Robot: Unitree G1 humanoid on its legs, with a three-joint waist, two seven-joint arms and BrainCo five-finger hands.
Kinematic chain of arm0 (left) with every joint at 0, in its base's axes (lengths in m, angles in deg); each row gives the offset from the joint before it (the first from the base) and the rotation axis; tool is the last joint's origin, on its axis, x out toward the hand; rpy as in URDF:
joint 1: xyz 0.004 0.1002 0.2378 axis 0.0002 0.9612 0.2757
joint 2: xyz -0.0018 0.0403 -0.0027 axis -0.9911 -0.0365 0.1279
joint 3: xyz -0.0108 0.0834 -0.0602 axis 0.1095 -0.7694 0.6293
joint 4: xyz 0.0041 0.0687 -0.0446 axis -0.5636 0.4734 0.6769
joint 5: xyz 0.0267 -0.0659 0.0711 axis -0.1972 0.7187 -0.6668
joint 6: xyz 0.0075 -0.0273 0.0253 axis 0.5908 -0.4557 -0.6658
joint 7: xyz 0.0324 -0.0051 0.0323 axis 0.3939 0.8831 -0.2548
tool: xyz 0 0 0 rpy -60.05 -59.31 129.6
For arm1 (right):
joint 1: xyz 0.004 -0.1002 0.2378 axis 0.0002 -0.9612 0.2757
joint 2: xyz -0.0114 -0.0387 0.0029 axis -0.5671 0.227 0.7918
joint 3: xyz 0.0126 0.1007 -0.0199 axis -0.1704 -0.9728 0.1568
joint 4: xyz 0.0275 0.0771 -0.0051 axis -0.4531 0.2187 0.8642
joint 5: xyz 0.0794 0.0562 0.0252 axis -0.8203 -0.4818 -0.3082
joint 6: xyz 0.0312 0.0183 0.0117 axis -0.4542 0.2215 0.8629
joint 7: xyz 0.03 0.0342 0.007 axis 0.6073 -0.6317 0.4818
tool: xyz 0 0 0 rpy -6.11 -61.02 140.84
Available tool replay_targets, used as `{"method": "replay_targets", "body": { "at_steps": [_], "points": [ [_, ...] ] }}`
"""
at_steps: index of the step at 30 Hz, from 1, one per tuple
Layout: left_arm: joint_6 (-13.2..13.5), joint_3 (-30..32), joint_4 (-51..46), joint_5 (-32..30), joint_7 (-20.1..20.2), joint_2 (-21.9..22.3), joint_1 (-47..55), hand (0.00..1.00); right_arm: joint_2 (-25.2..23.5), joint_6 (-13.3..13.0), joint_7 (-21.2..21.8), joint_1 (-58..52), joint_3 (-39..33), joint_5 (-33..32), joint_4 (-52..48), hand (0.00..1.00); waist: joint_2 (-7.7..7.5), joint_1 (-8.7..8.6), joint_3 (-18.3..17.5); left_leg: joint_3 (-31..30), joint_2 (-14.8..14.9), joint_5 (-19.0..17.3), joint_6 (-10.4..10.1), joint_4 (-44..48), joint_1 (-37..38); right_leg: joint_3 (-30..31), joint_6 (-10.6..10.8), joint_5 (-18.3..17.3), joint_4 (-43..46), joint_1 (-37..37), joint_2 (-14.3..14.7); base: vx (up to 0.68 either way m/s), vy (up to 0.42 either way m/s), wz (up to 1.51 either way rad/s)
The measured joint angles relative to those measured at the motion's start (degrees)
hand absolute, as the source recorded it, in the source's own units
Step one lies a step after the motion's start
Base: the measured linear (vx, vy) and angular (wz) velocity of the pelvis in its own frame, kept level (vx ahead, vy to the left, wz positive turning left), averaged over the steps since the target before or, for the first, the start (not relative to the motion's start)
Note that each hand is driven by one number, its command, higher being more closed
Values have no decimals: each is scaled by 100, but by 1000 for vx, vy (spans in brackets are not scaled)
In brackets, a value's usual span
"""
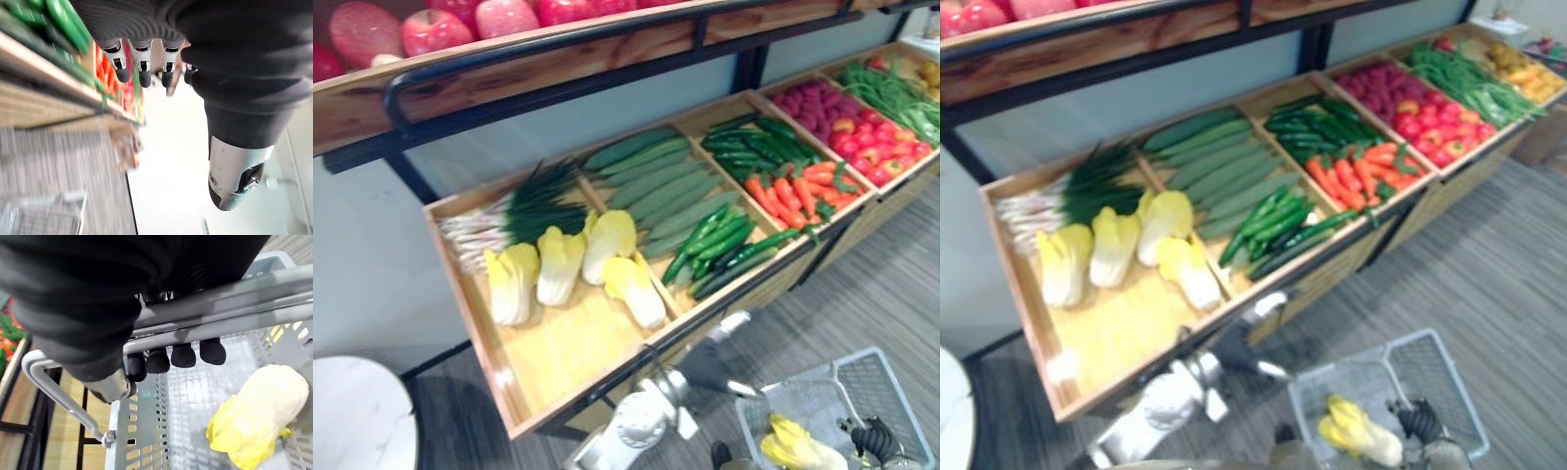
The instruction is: Pick vegetable in the basket
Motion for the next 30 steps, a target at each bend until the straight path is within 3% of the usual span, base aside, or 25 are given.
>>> {"method": "replay_targets", "body": {
  "at_steps": [4,9,11,14,16,18,21,24,30],
  "points": [
    [201,902,-407,-32,-323,-329,565,0,-3,-27,-58,57,0,20,577,100,22,161,-22,-250,-80,57,71,10,-78,-257,-24,-29,-6,61,-109,-5,-2,34],
    [284,2550,-333,-596,-929,-32,1265,0,-106,-56,-295,33,-149,21,1045,100,-1,300,-159,-657,-199,156,163,4,-273,-678,-111,-125,-3,92,-264,-23,6,44],
    [286,3574,100,-1046,-1397,271,1339,0,-167,-64,-423,-18,-276,23,1225,100,-4,443,-193,-847,-245,186,183,-2,-275,-869,-107,-163,-6,187,-309,-27,6,40],
    [250,4410,954,-1436,-1898,476,1363,0,-278,-64,-510,-11,-377,47,1343,100,-41,525,-263,-1100,-261,235,177,-4,-360,-1127,-116,-221,-24,266,-348,-21,-5,43],
    [220,4697,1589,-1670,-2038,516,1337,0,-336,-65,-546,3,-395,52,1355,100,-67,599,-279,-1153,-273,270,192,-4,-401,-1195,-118,-227,-44,266,-352,-16,-4,29],
    [-49,5276,2465,-1767,-2113,764,1351,0,-495,-69,-551,42,-457,69,1360,100,-128,621,-325,-1272,-280,298,197,-4,-461,-1326,-121,-223,-97,310,-353,15,-4,25],
    [-303,5852,3528,-1832,-2145,919,1358,0,-726,-104,-551,48,-564,179,1346,100,-204,726,-392,-1281,-276,302,196,-4,-424,-1370,-121,-221,-129,388,-348,47,-6,9],
    [-396,6110,4658,-1904,-2229,929,1348,0,-878,-103,-555,122,-566,182,1339,100,-265,752,-406,-1276,-276,291,185,-4,-351,-1391,-117,-218,-191,510,-349,49,-3,5],
    [-510,6232,6334,-1790,-2018,939,1281,0,-954,-106,-589,323,-622,196,1367,100,-289,742,-400,-1216,-248,250,148,-5,-342,-1294,-116,-217,-238,481,-325,10,-4,-8]
  ]
}}
